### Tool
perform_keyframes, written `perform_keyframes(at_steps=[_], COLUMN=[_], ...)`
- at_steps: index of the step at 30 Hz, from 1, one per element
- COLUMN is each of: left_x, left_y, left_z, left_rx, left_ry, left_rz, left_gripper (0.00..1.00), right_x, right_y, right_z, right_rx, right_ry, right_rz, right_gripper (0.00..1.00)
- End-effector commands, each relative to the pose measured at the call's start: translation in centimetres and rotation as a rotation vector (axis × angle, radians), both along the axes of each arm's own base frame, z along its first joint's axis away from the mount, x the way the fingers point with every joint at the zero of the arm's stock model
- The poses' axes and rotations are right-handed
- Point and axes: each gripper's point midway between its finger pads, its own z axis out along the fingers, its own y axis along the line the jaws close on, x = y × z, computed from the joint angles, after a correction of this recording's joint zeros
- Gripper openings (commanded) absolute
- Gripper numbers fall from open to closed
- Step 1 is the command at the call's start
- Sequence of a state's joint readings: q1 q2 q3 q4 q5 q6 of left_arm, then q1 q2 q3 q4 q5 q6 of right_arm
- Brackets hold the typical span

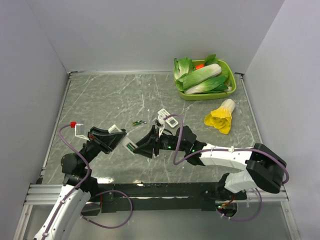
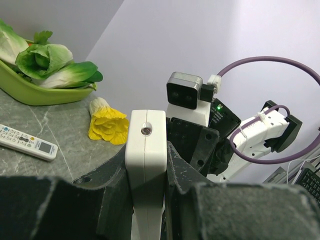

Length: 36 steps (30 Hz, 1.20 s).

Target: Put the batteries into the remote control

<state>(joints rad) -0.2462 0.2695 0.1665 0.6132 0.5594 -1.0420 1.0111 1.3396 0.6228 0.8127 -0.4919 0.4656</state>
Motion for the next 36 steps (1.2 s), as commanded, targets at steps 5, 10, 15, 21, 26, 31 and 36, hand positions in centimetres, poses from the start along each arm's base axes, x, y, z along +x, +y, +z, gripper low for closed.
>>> perform_keyframes(at_steps=[5,10,15,21,26,31,36], left_x=[-0.2,-0.3,-0.2,1.2,3.5,5.1,6.3], left_y=[0.7,0.7,0.8,1.4,2.5,3.4,4.5], left_z=[1.4,1.3,1.3,0.0,-3.3,-5.7,-7.7], left_rx=[-0.067,-0.080,-0.095,-0.063,-0.035,0.001,0.045], left_ry=[-0.010,-0.001,0.003,0.069,0.225,0.333,0.450], left_rz=[0.024,0.017,0.024,0.100,0.213,0.297,0.390], left_gripper=[0.02,0.02,0.02,0.02,0.02,0.02,0.02], right_x=[0.7,0.8,1.1,1.1,1.3,1.7,3.0], right_y=[0.7,0.9,1.7,1.7,0.7,-0.9,-2.9], right_z=[0.5,0.5,-0.7,-1.2,0.6,3.0,4.4], right_rx=[0.013,0.013,-0.086,-0.109,-0.088,-0.075,-0.126], right_ry=[-0.040,-0.040,-0.100,-0.122,-0.144,-0.178,-0.220], right_rz=[-0.037,-0.054,-0.133,-0.148,-0.168,-0.205,-0.272], right_gripper=[0.32,0.15,0.12,0.23,0.42,0.59,0.73])
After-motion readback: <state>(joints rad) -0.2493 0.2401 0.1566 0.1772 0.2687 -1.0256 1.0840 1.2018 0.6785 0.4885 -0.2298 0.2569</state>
